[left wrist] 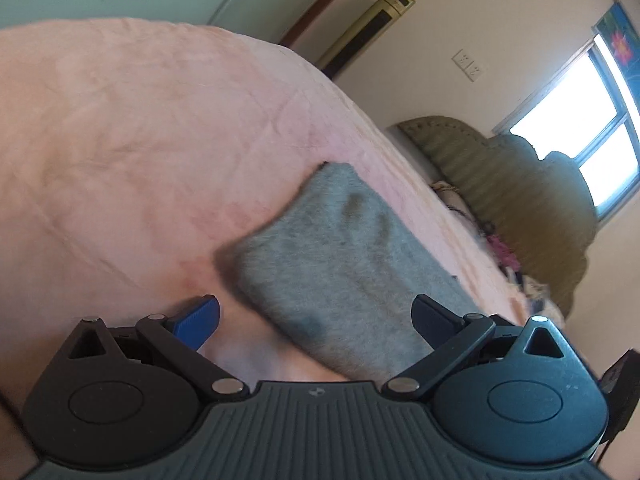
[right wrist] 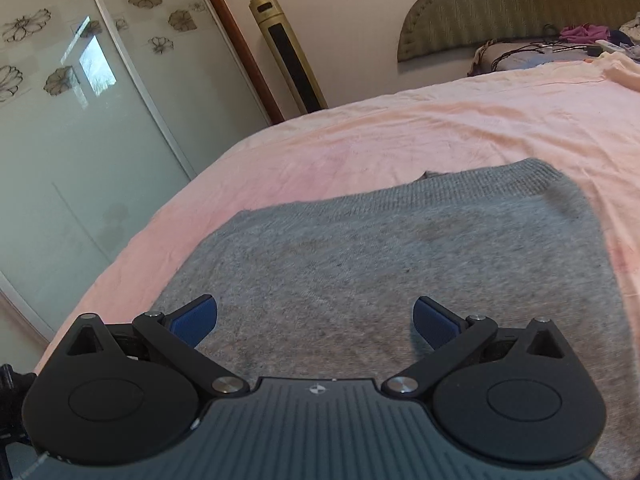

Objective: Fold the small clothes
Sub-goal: 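Grasp the grey sweater edge with the left gripper while the right hand reaches over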

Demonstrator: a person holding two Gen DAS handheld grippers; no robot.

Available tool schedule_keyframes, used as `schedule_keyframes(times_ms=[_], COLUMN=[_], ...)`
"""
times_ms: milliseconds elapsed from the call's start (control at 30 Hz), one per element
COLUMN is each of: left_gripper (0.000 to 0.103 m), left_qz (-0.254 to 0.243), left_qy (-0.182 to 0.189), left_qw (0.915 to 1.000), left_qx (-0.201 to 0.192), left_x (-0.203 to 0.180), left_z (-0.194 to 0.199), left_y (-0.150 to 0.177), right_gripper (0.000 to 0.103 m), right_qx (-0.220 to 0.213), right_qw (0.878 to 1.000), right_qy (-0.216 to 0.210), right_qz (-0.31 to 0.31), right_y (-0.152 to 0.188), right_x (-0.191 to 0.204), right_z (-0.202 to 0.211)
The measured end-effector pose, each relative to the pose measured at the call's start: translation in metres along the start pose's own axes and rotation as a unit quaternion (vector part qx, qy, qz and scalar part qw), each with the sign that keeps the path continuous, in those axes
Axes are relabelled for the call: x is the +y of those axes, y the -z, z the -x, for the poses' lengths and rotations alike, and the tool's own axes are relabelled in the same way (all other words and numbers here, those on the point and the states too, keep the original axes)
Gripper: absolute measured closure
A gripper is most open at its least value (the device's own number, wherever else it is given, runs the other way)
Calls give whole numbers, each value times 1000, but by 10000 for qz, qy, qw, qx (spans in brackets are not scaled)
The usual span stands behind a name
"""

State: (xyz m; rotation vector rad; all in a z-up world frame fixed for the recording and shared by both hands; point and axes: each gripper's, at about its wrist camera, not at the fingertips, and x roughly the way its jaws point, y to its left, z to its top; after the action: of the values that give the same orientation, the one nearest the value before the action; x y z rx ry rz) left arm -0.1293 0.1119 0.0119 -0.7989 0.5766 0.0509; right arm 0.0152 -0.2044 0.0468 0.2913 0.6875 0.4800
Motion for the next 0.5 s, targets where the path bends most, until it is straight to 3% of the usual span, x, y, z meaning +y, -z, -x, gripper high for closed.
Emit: schedule_keyframes(times_ms=[133, 200, 267, 300, 367, 433, 500], left_gripper=[4, 35, 75, 82, 95, 96, 96], left_qz=[340, 732, 897, 800, 431, -639, -1827], left_qy=[194, 353, 163, -20, -231, -513, -644], left_qw=[9992, 9964, 9945, 9954, 9980, 9966, 9807], left_qx=[-19, 224, 515, 525, 389, 79, -275], left_x=[-3, 1, 3, 1, -9, -36, -68], left_z=[-21, -32, -44, -47, -47, -43, -40], left_y=[-4, -7, -8, -8, -8, -2, 10], right_gripper=[0, 0, 0, 0, 0, 0, 0], right_qx=[13, 21, 61, 104, 228, 398, 627], right_qw=[9999, 9998, 9995, 9991, 9981, 9961, 9922], right_qy=[-84, -154, -291, -387, -577, -790, -1074], right_qz=[81, 134, 141, 102, -6, -13, 21], right_y=[-6, -11, -19, -23, -34, -47, -60], right_x=[8, 12, 16, 16, 17, 23, 32], right_z=[6, 9, 10, 8, 2, -8, -21])
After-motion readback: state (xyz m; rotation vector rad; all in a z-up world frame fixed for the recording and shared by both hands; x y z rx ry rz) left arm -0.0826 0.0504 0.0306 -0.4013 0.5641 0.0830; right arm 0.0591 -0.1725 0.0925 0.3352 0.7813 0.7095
